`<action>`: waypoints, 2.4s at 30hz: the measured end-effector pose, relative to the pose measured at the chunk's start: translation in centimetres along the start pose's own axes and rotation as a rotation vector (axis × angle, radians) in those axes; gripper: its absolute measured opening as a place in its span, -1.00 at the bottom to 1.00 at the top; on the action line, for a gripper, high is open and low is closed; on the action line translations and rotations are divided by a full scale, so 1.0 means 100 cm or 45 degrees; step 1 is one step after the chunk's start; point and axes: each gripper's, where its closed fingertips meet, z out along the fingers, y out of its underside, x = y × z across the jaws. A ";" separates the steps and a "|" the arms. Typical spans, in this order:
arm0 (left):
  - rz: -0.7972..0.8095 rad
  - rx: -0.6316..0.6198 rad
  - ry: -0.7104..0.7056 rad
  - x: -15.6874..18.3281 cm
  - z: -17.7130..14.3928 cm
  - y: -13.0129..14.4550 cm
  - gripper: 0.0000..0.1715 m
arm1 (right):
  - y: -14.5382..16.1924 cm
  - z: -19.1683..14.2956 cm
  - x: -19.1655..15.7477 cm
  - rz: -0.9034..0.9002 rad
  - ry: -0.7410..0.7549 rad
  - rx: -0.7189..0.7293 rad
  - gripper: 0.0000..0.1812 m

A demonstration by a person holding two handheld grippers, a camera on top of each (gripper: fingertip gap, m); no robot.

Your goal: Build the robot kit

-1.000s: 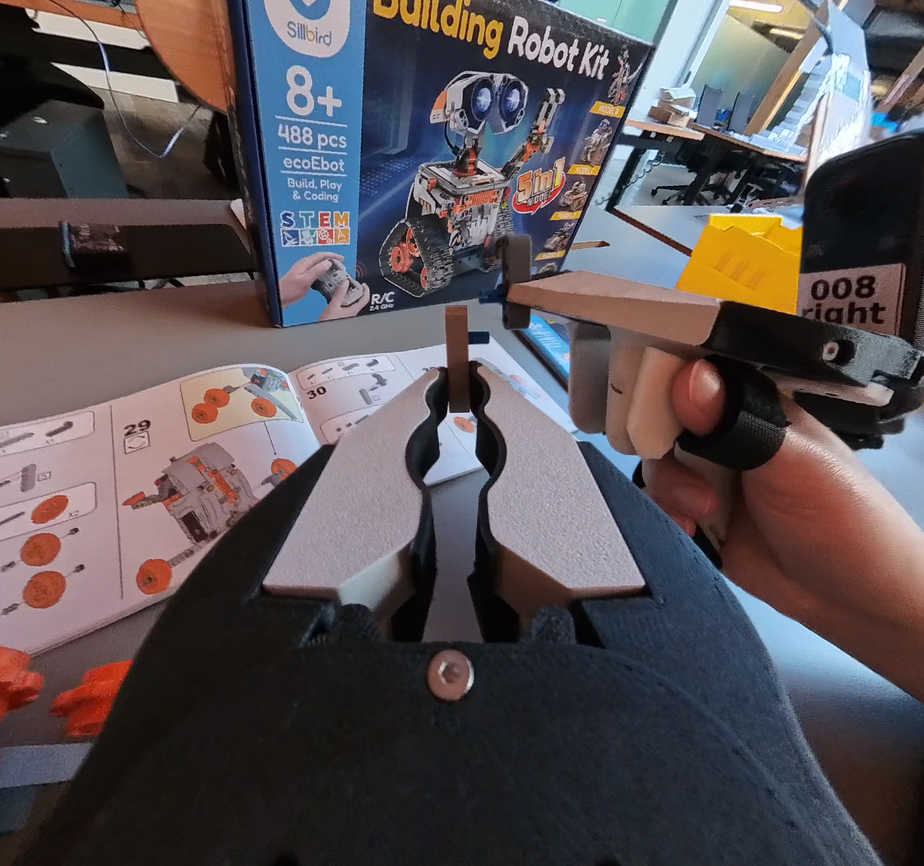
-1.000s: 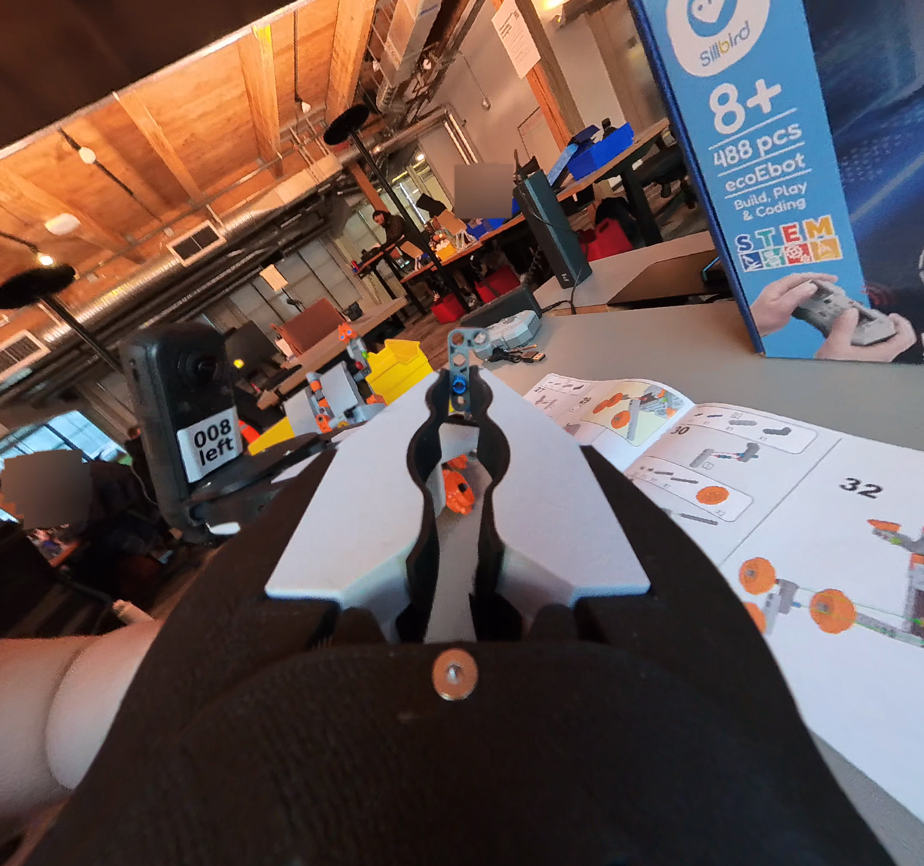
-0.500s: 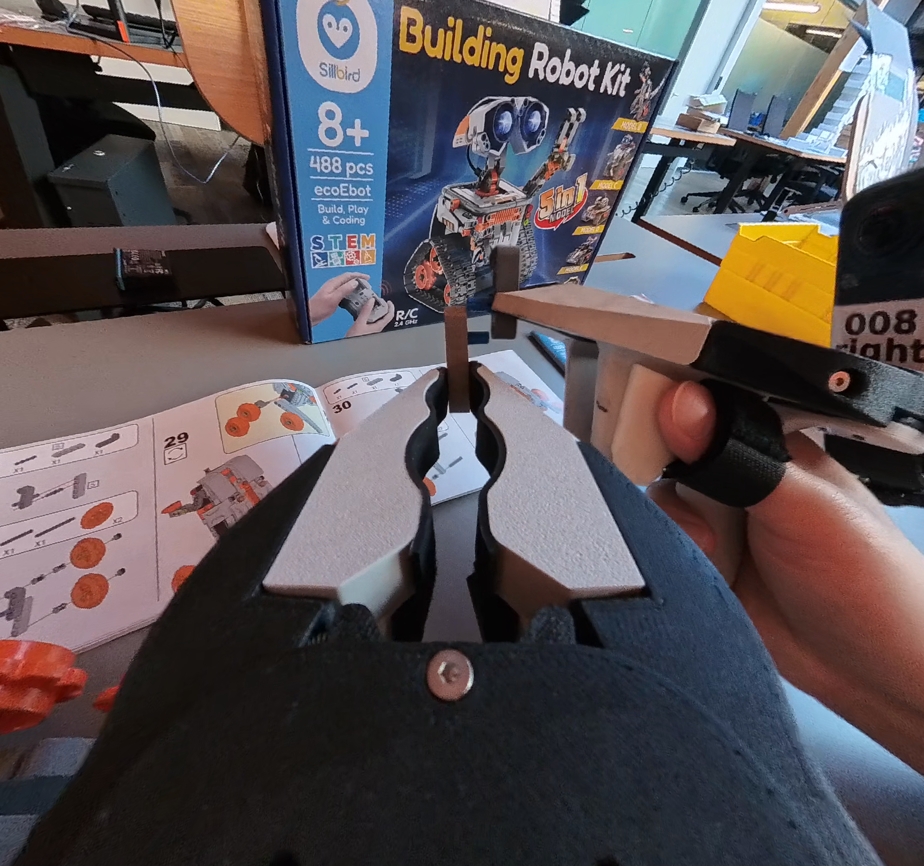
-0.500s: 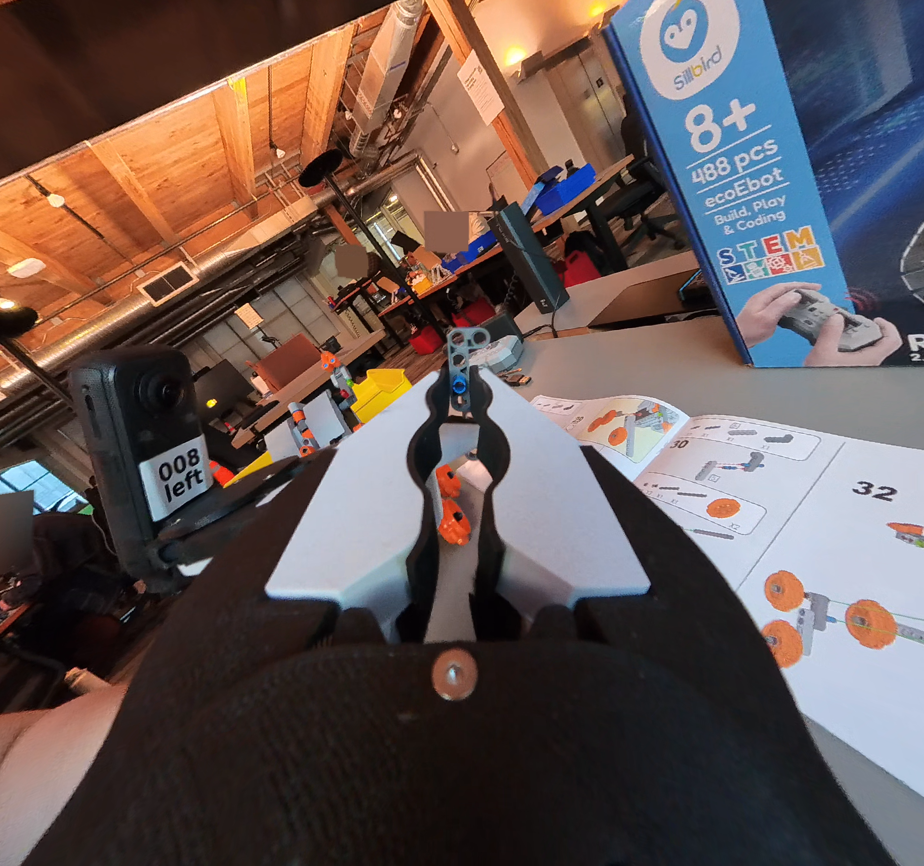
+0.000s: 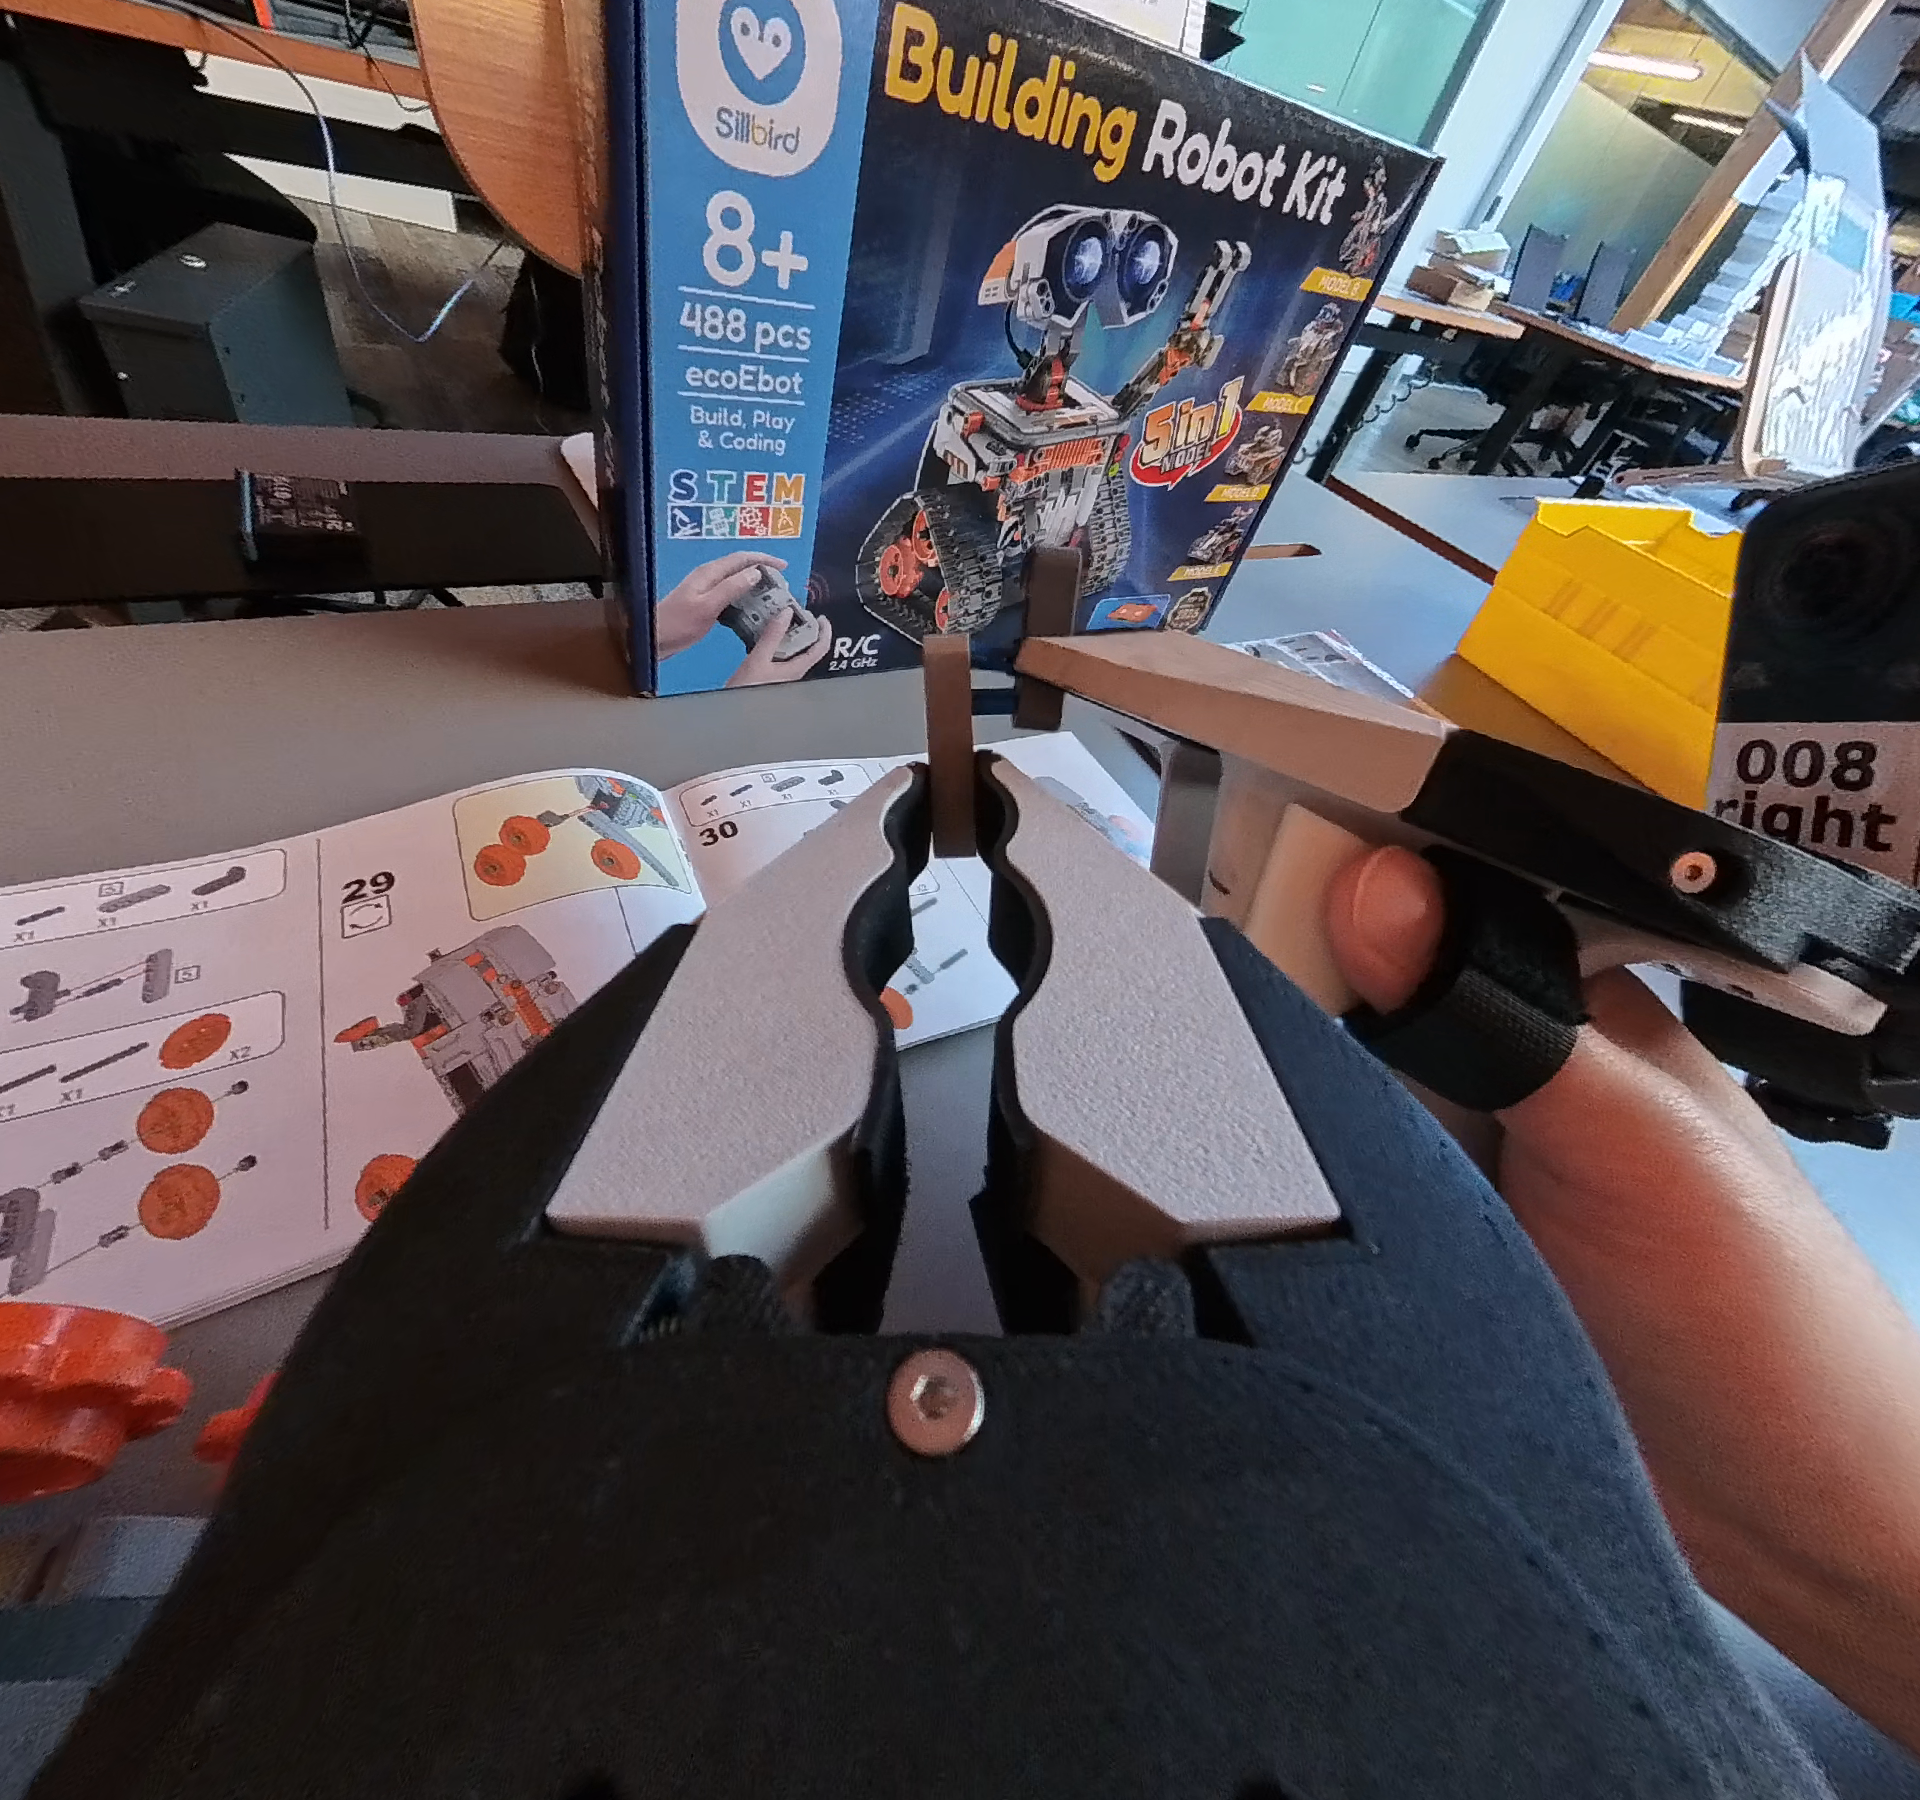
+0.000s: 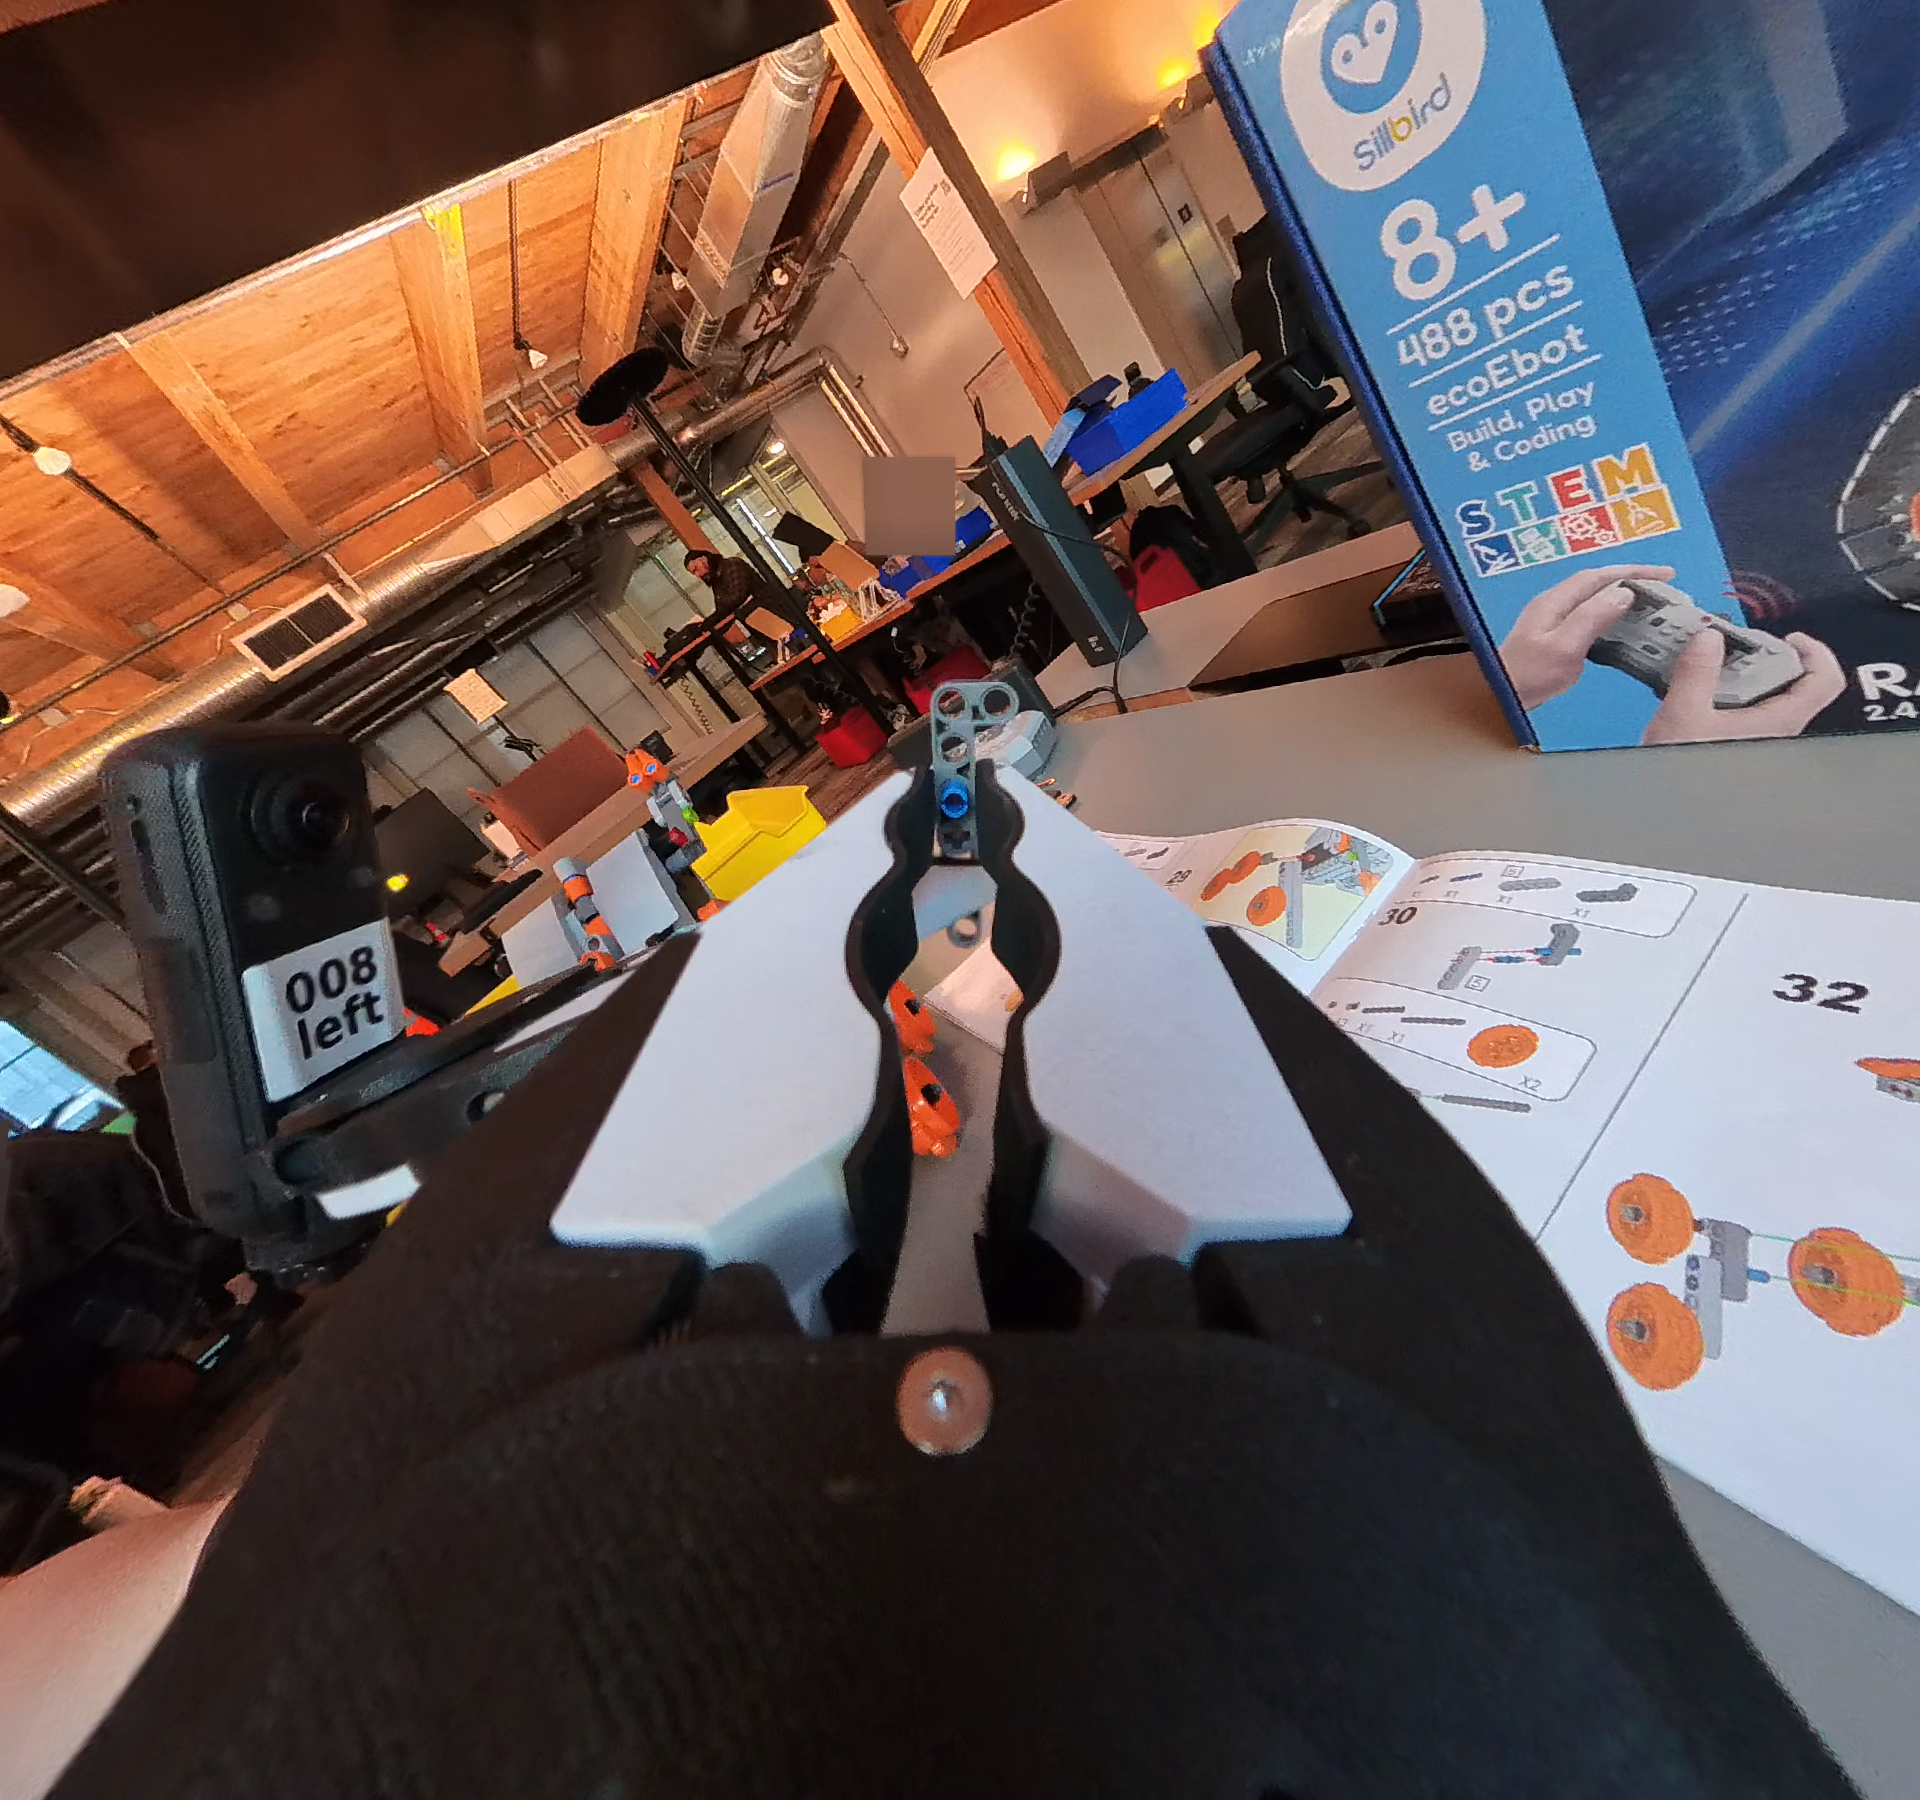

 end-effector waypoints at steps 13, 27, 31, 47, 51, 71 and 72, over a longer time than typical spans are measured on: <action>0.131 -0.033 -0.059 -0.004 0.002 0.004 -0.93 | 0.003 0.002 0.003 -0.035 0.001 -0.040 -0.92; 0.294 -0.047 -0.080 -0.007 0.004 0.009 -0.93 | 0.010 0.003 0.008 0.026 -0.028 -0.142 -0.92; 0.396 -0.042 -0.091 -0.007 0.005 0.009 -0.93 | 0.010 0.002 0.009 0.035 -0.040 -0.172 -0.92; 0.711 -0.041 -0.051 0.002 0.008 0.015 -0.92 | 0.012 -0.009 0.015 0.086 -0.126 -0.374 -0.93; 0.673 -0.042 -0.046 0.003 0.009 0.015 -0.92 | 0.013 -0.012 0.015 0.108 -0.147 -0.398 -0.93; 0.614 -0.062 0.042 0.000 0.011 0.018 -0.92 | 0.016 -0.012 0.020 0.231 -0.166 -0.323 -0.92; 0.622 -0.055 0.036 0.000 0.011 0.018 -0.93 | 0.017 -0.012 0.020 0.236 -0.166 -0.326 -0.92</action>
